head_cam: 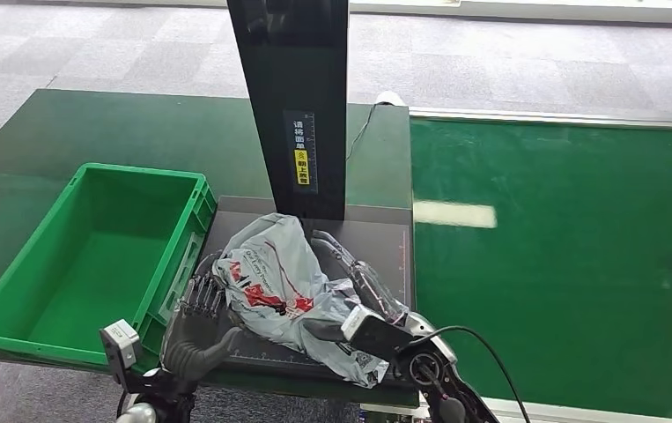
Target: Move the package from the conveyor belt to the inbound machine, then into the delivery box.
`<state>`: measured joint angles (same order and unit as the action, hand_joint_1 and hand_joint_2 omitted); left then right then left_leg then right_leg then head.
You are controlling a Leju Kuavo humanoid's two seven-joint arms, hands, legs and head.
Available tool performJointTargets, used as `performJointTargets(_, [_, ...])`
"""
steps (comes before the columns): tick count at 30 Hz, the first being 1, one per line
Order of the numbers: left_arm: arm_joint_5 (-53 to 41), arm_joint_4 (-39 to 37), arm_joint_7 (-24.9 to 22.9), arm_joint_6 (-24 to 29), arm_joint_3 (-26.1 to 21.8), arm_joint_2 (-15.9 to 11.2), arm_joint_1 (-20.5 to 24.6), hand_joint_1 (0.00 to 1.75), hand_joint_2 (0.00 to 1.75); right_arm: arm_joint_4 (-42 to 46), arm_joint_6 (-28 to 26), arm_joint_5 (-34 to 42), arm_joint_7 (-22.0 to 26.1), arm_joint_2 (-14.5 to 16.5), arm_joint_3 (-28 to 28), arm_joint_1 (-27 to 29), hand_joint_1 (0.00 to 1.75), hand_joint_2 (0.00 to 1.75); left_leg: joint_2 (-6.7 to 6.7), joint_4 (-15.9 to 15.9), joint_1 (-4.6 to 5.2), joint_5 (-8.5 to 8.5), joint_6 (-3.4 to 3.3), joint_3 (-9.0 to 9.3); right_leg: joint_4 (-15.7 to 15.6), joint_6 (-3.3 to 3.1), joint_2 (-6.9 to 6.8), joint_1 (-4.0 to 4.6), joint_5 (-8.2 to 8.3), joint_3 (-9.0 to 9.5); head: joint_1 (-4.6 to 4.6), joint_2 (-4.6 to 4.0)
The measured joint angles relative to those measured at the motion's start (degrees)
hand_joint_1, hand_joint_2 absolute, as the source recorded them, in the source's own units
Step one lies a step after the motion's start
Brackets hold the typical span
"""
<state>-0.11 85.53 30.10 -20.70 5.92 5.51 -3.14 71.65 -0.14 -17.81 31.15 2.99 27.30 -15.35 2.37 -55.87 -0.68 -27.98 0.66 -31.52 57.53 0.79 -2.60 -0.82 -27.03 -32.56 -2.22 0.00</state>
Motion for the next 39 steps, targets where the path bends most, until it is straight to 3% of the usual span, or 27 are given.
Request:
performJointTargets(7, [2.17, 1.21, 1.52, 1.65, -0.07, 0.00, 0.08, 0.00, 1.75, 1.84, 10.14, 13.52, -1.71, -0.65, -3.59, 2.02, 0.00, 1.75, 0.00, 0.00, 0.00, 0.00, 0.00, 0.00, 0.00, 0.00, 0.00, 0.00, 0.00, -0.01, -0.01, 0.00])
performJointTargets(19, [2.52, 1.84, 1.76, 1.78, -0.13, 0.00, 0.19, 0.00, 1.75, 3.60, 11.44, 14.89, -1.95, -1.78, -5.39, 3.11, 0.00, 1.75, 0.00, 0.00, 0.00, 0.00, 0.00, 0.00, 0.00, 0.00, 0.00, 0.00, 0.00, 0.00, 0.00, 0.00])
performJointTargets(24, [3.96, 2.56, 3.28, 4.16, -0.26, 0.24, -0.02, 0.00, 1.75, 3.73, 14.89, 21.23, -3.07, -1.98, -6.49, 3.73, 0.00, 1.75, -0.01, 0.00, 0.00, 0.00, 0.00, 0.00, 0.00, 0.00, 0.00, 0.00, 0.00, 0.00, 0.00, 0.00])
performJointTargets(30, [0.18, 7.18, 8.46, 16.27, -1.19, 1.62, -1.95, 0.00, 1.75, 5.60, 14.33, 25.57, -3.82, -2.41, -9.80, 6.10, 0.00, 1.75, -0.01, 0.00, 0.00, -0.02, 0.00, -0.02, 0.00, 0.00, -0.01, 0.00, 0.00, -0.01, 0.01, 0.00])
performJointTargets(35, [-6.89, 12.59, 9.86, 30.88, 0.15, 1.54, -3.29, 0.00, 1.75, 7.28, 12.31, 28.03, -4.18, -2.45, -11.95, 7.50, 0.00, 1.75, -0.01, 0.00, 0.00, -0.02, 0.00, -0.02, -0.01, 0.00, -0.01, 0.00, 0.00, -0.01, 0.00, 0.00])
performJointTargets(39, [-5.11, 19.31, 10.00, 44.35, 3.48, 0.34, -3.67, 0.00, 1.75, 9.23, 10.38, 29.70, -4.64, -2.40, -13.36, 8.59, 0.00, 1.75, 0.00, 0.00, 0.00, -0.02, 0.00, -0.01, -0.01, 0.00, 0.00, 0.00, 0.00, -0.01, -0.01, 0.00])
